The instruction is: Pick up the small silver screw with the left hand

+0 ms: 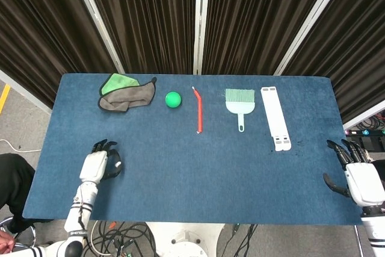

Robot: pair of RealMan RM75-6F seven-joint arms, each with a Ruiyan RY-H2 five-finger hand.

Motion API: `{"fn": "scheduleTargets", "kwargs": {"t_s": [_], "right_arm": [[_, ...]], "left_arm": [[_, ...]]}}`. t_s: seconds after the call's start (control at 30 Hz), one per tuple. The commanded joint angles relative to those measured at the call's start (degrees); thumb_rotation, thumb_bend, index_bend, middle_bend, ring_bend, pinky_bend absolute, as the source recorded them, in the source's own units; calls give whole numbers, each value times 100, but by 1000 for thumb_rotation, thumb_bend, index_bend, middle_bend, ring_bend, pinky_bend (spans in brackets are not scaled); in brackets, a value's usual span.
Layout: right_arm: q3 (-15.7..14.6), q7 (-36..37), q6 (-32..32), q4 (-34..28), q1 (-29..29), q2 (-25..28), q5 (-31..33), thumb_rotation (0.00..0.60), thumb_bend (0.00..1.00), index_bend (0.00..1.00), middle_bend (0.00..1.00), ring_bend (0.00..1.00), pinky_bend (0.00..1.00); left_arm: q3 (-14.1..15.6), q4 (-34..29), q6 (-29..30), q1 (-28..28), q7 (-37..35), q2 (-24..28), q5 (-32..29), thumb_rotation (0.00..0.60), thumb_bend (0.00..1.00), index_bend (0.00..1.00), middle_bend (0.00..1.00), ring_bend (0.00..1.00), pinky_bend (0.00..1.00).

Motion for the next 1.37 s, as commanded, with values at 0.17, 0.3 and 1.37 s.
{"fn": "scheduleTargets", "kwargs": {"t_s": [0.17,0.3,1.37], "right_arm": [[6,-48,-16,-35,2,8,23,600,242,101,202,47,68],[6,-78,-24,-58,7,7,19,600,242,101,202,47,67],[82,75,-121,-169,74,354,87,600,257,97,214,47,63]], "left_arm": [[-67,131,-87,101,-529,2,-102,600,353,553,163,11,0],[-71,183,-83,151,-693,21,-100,600,352,531,163,11,0],[-73,-198,1508,997,-948,1769,918,600,183,264,137,0,0]]}}
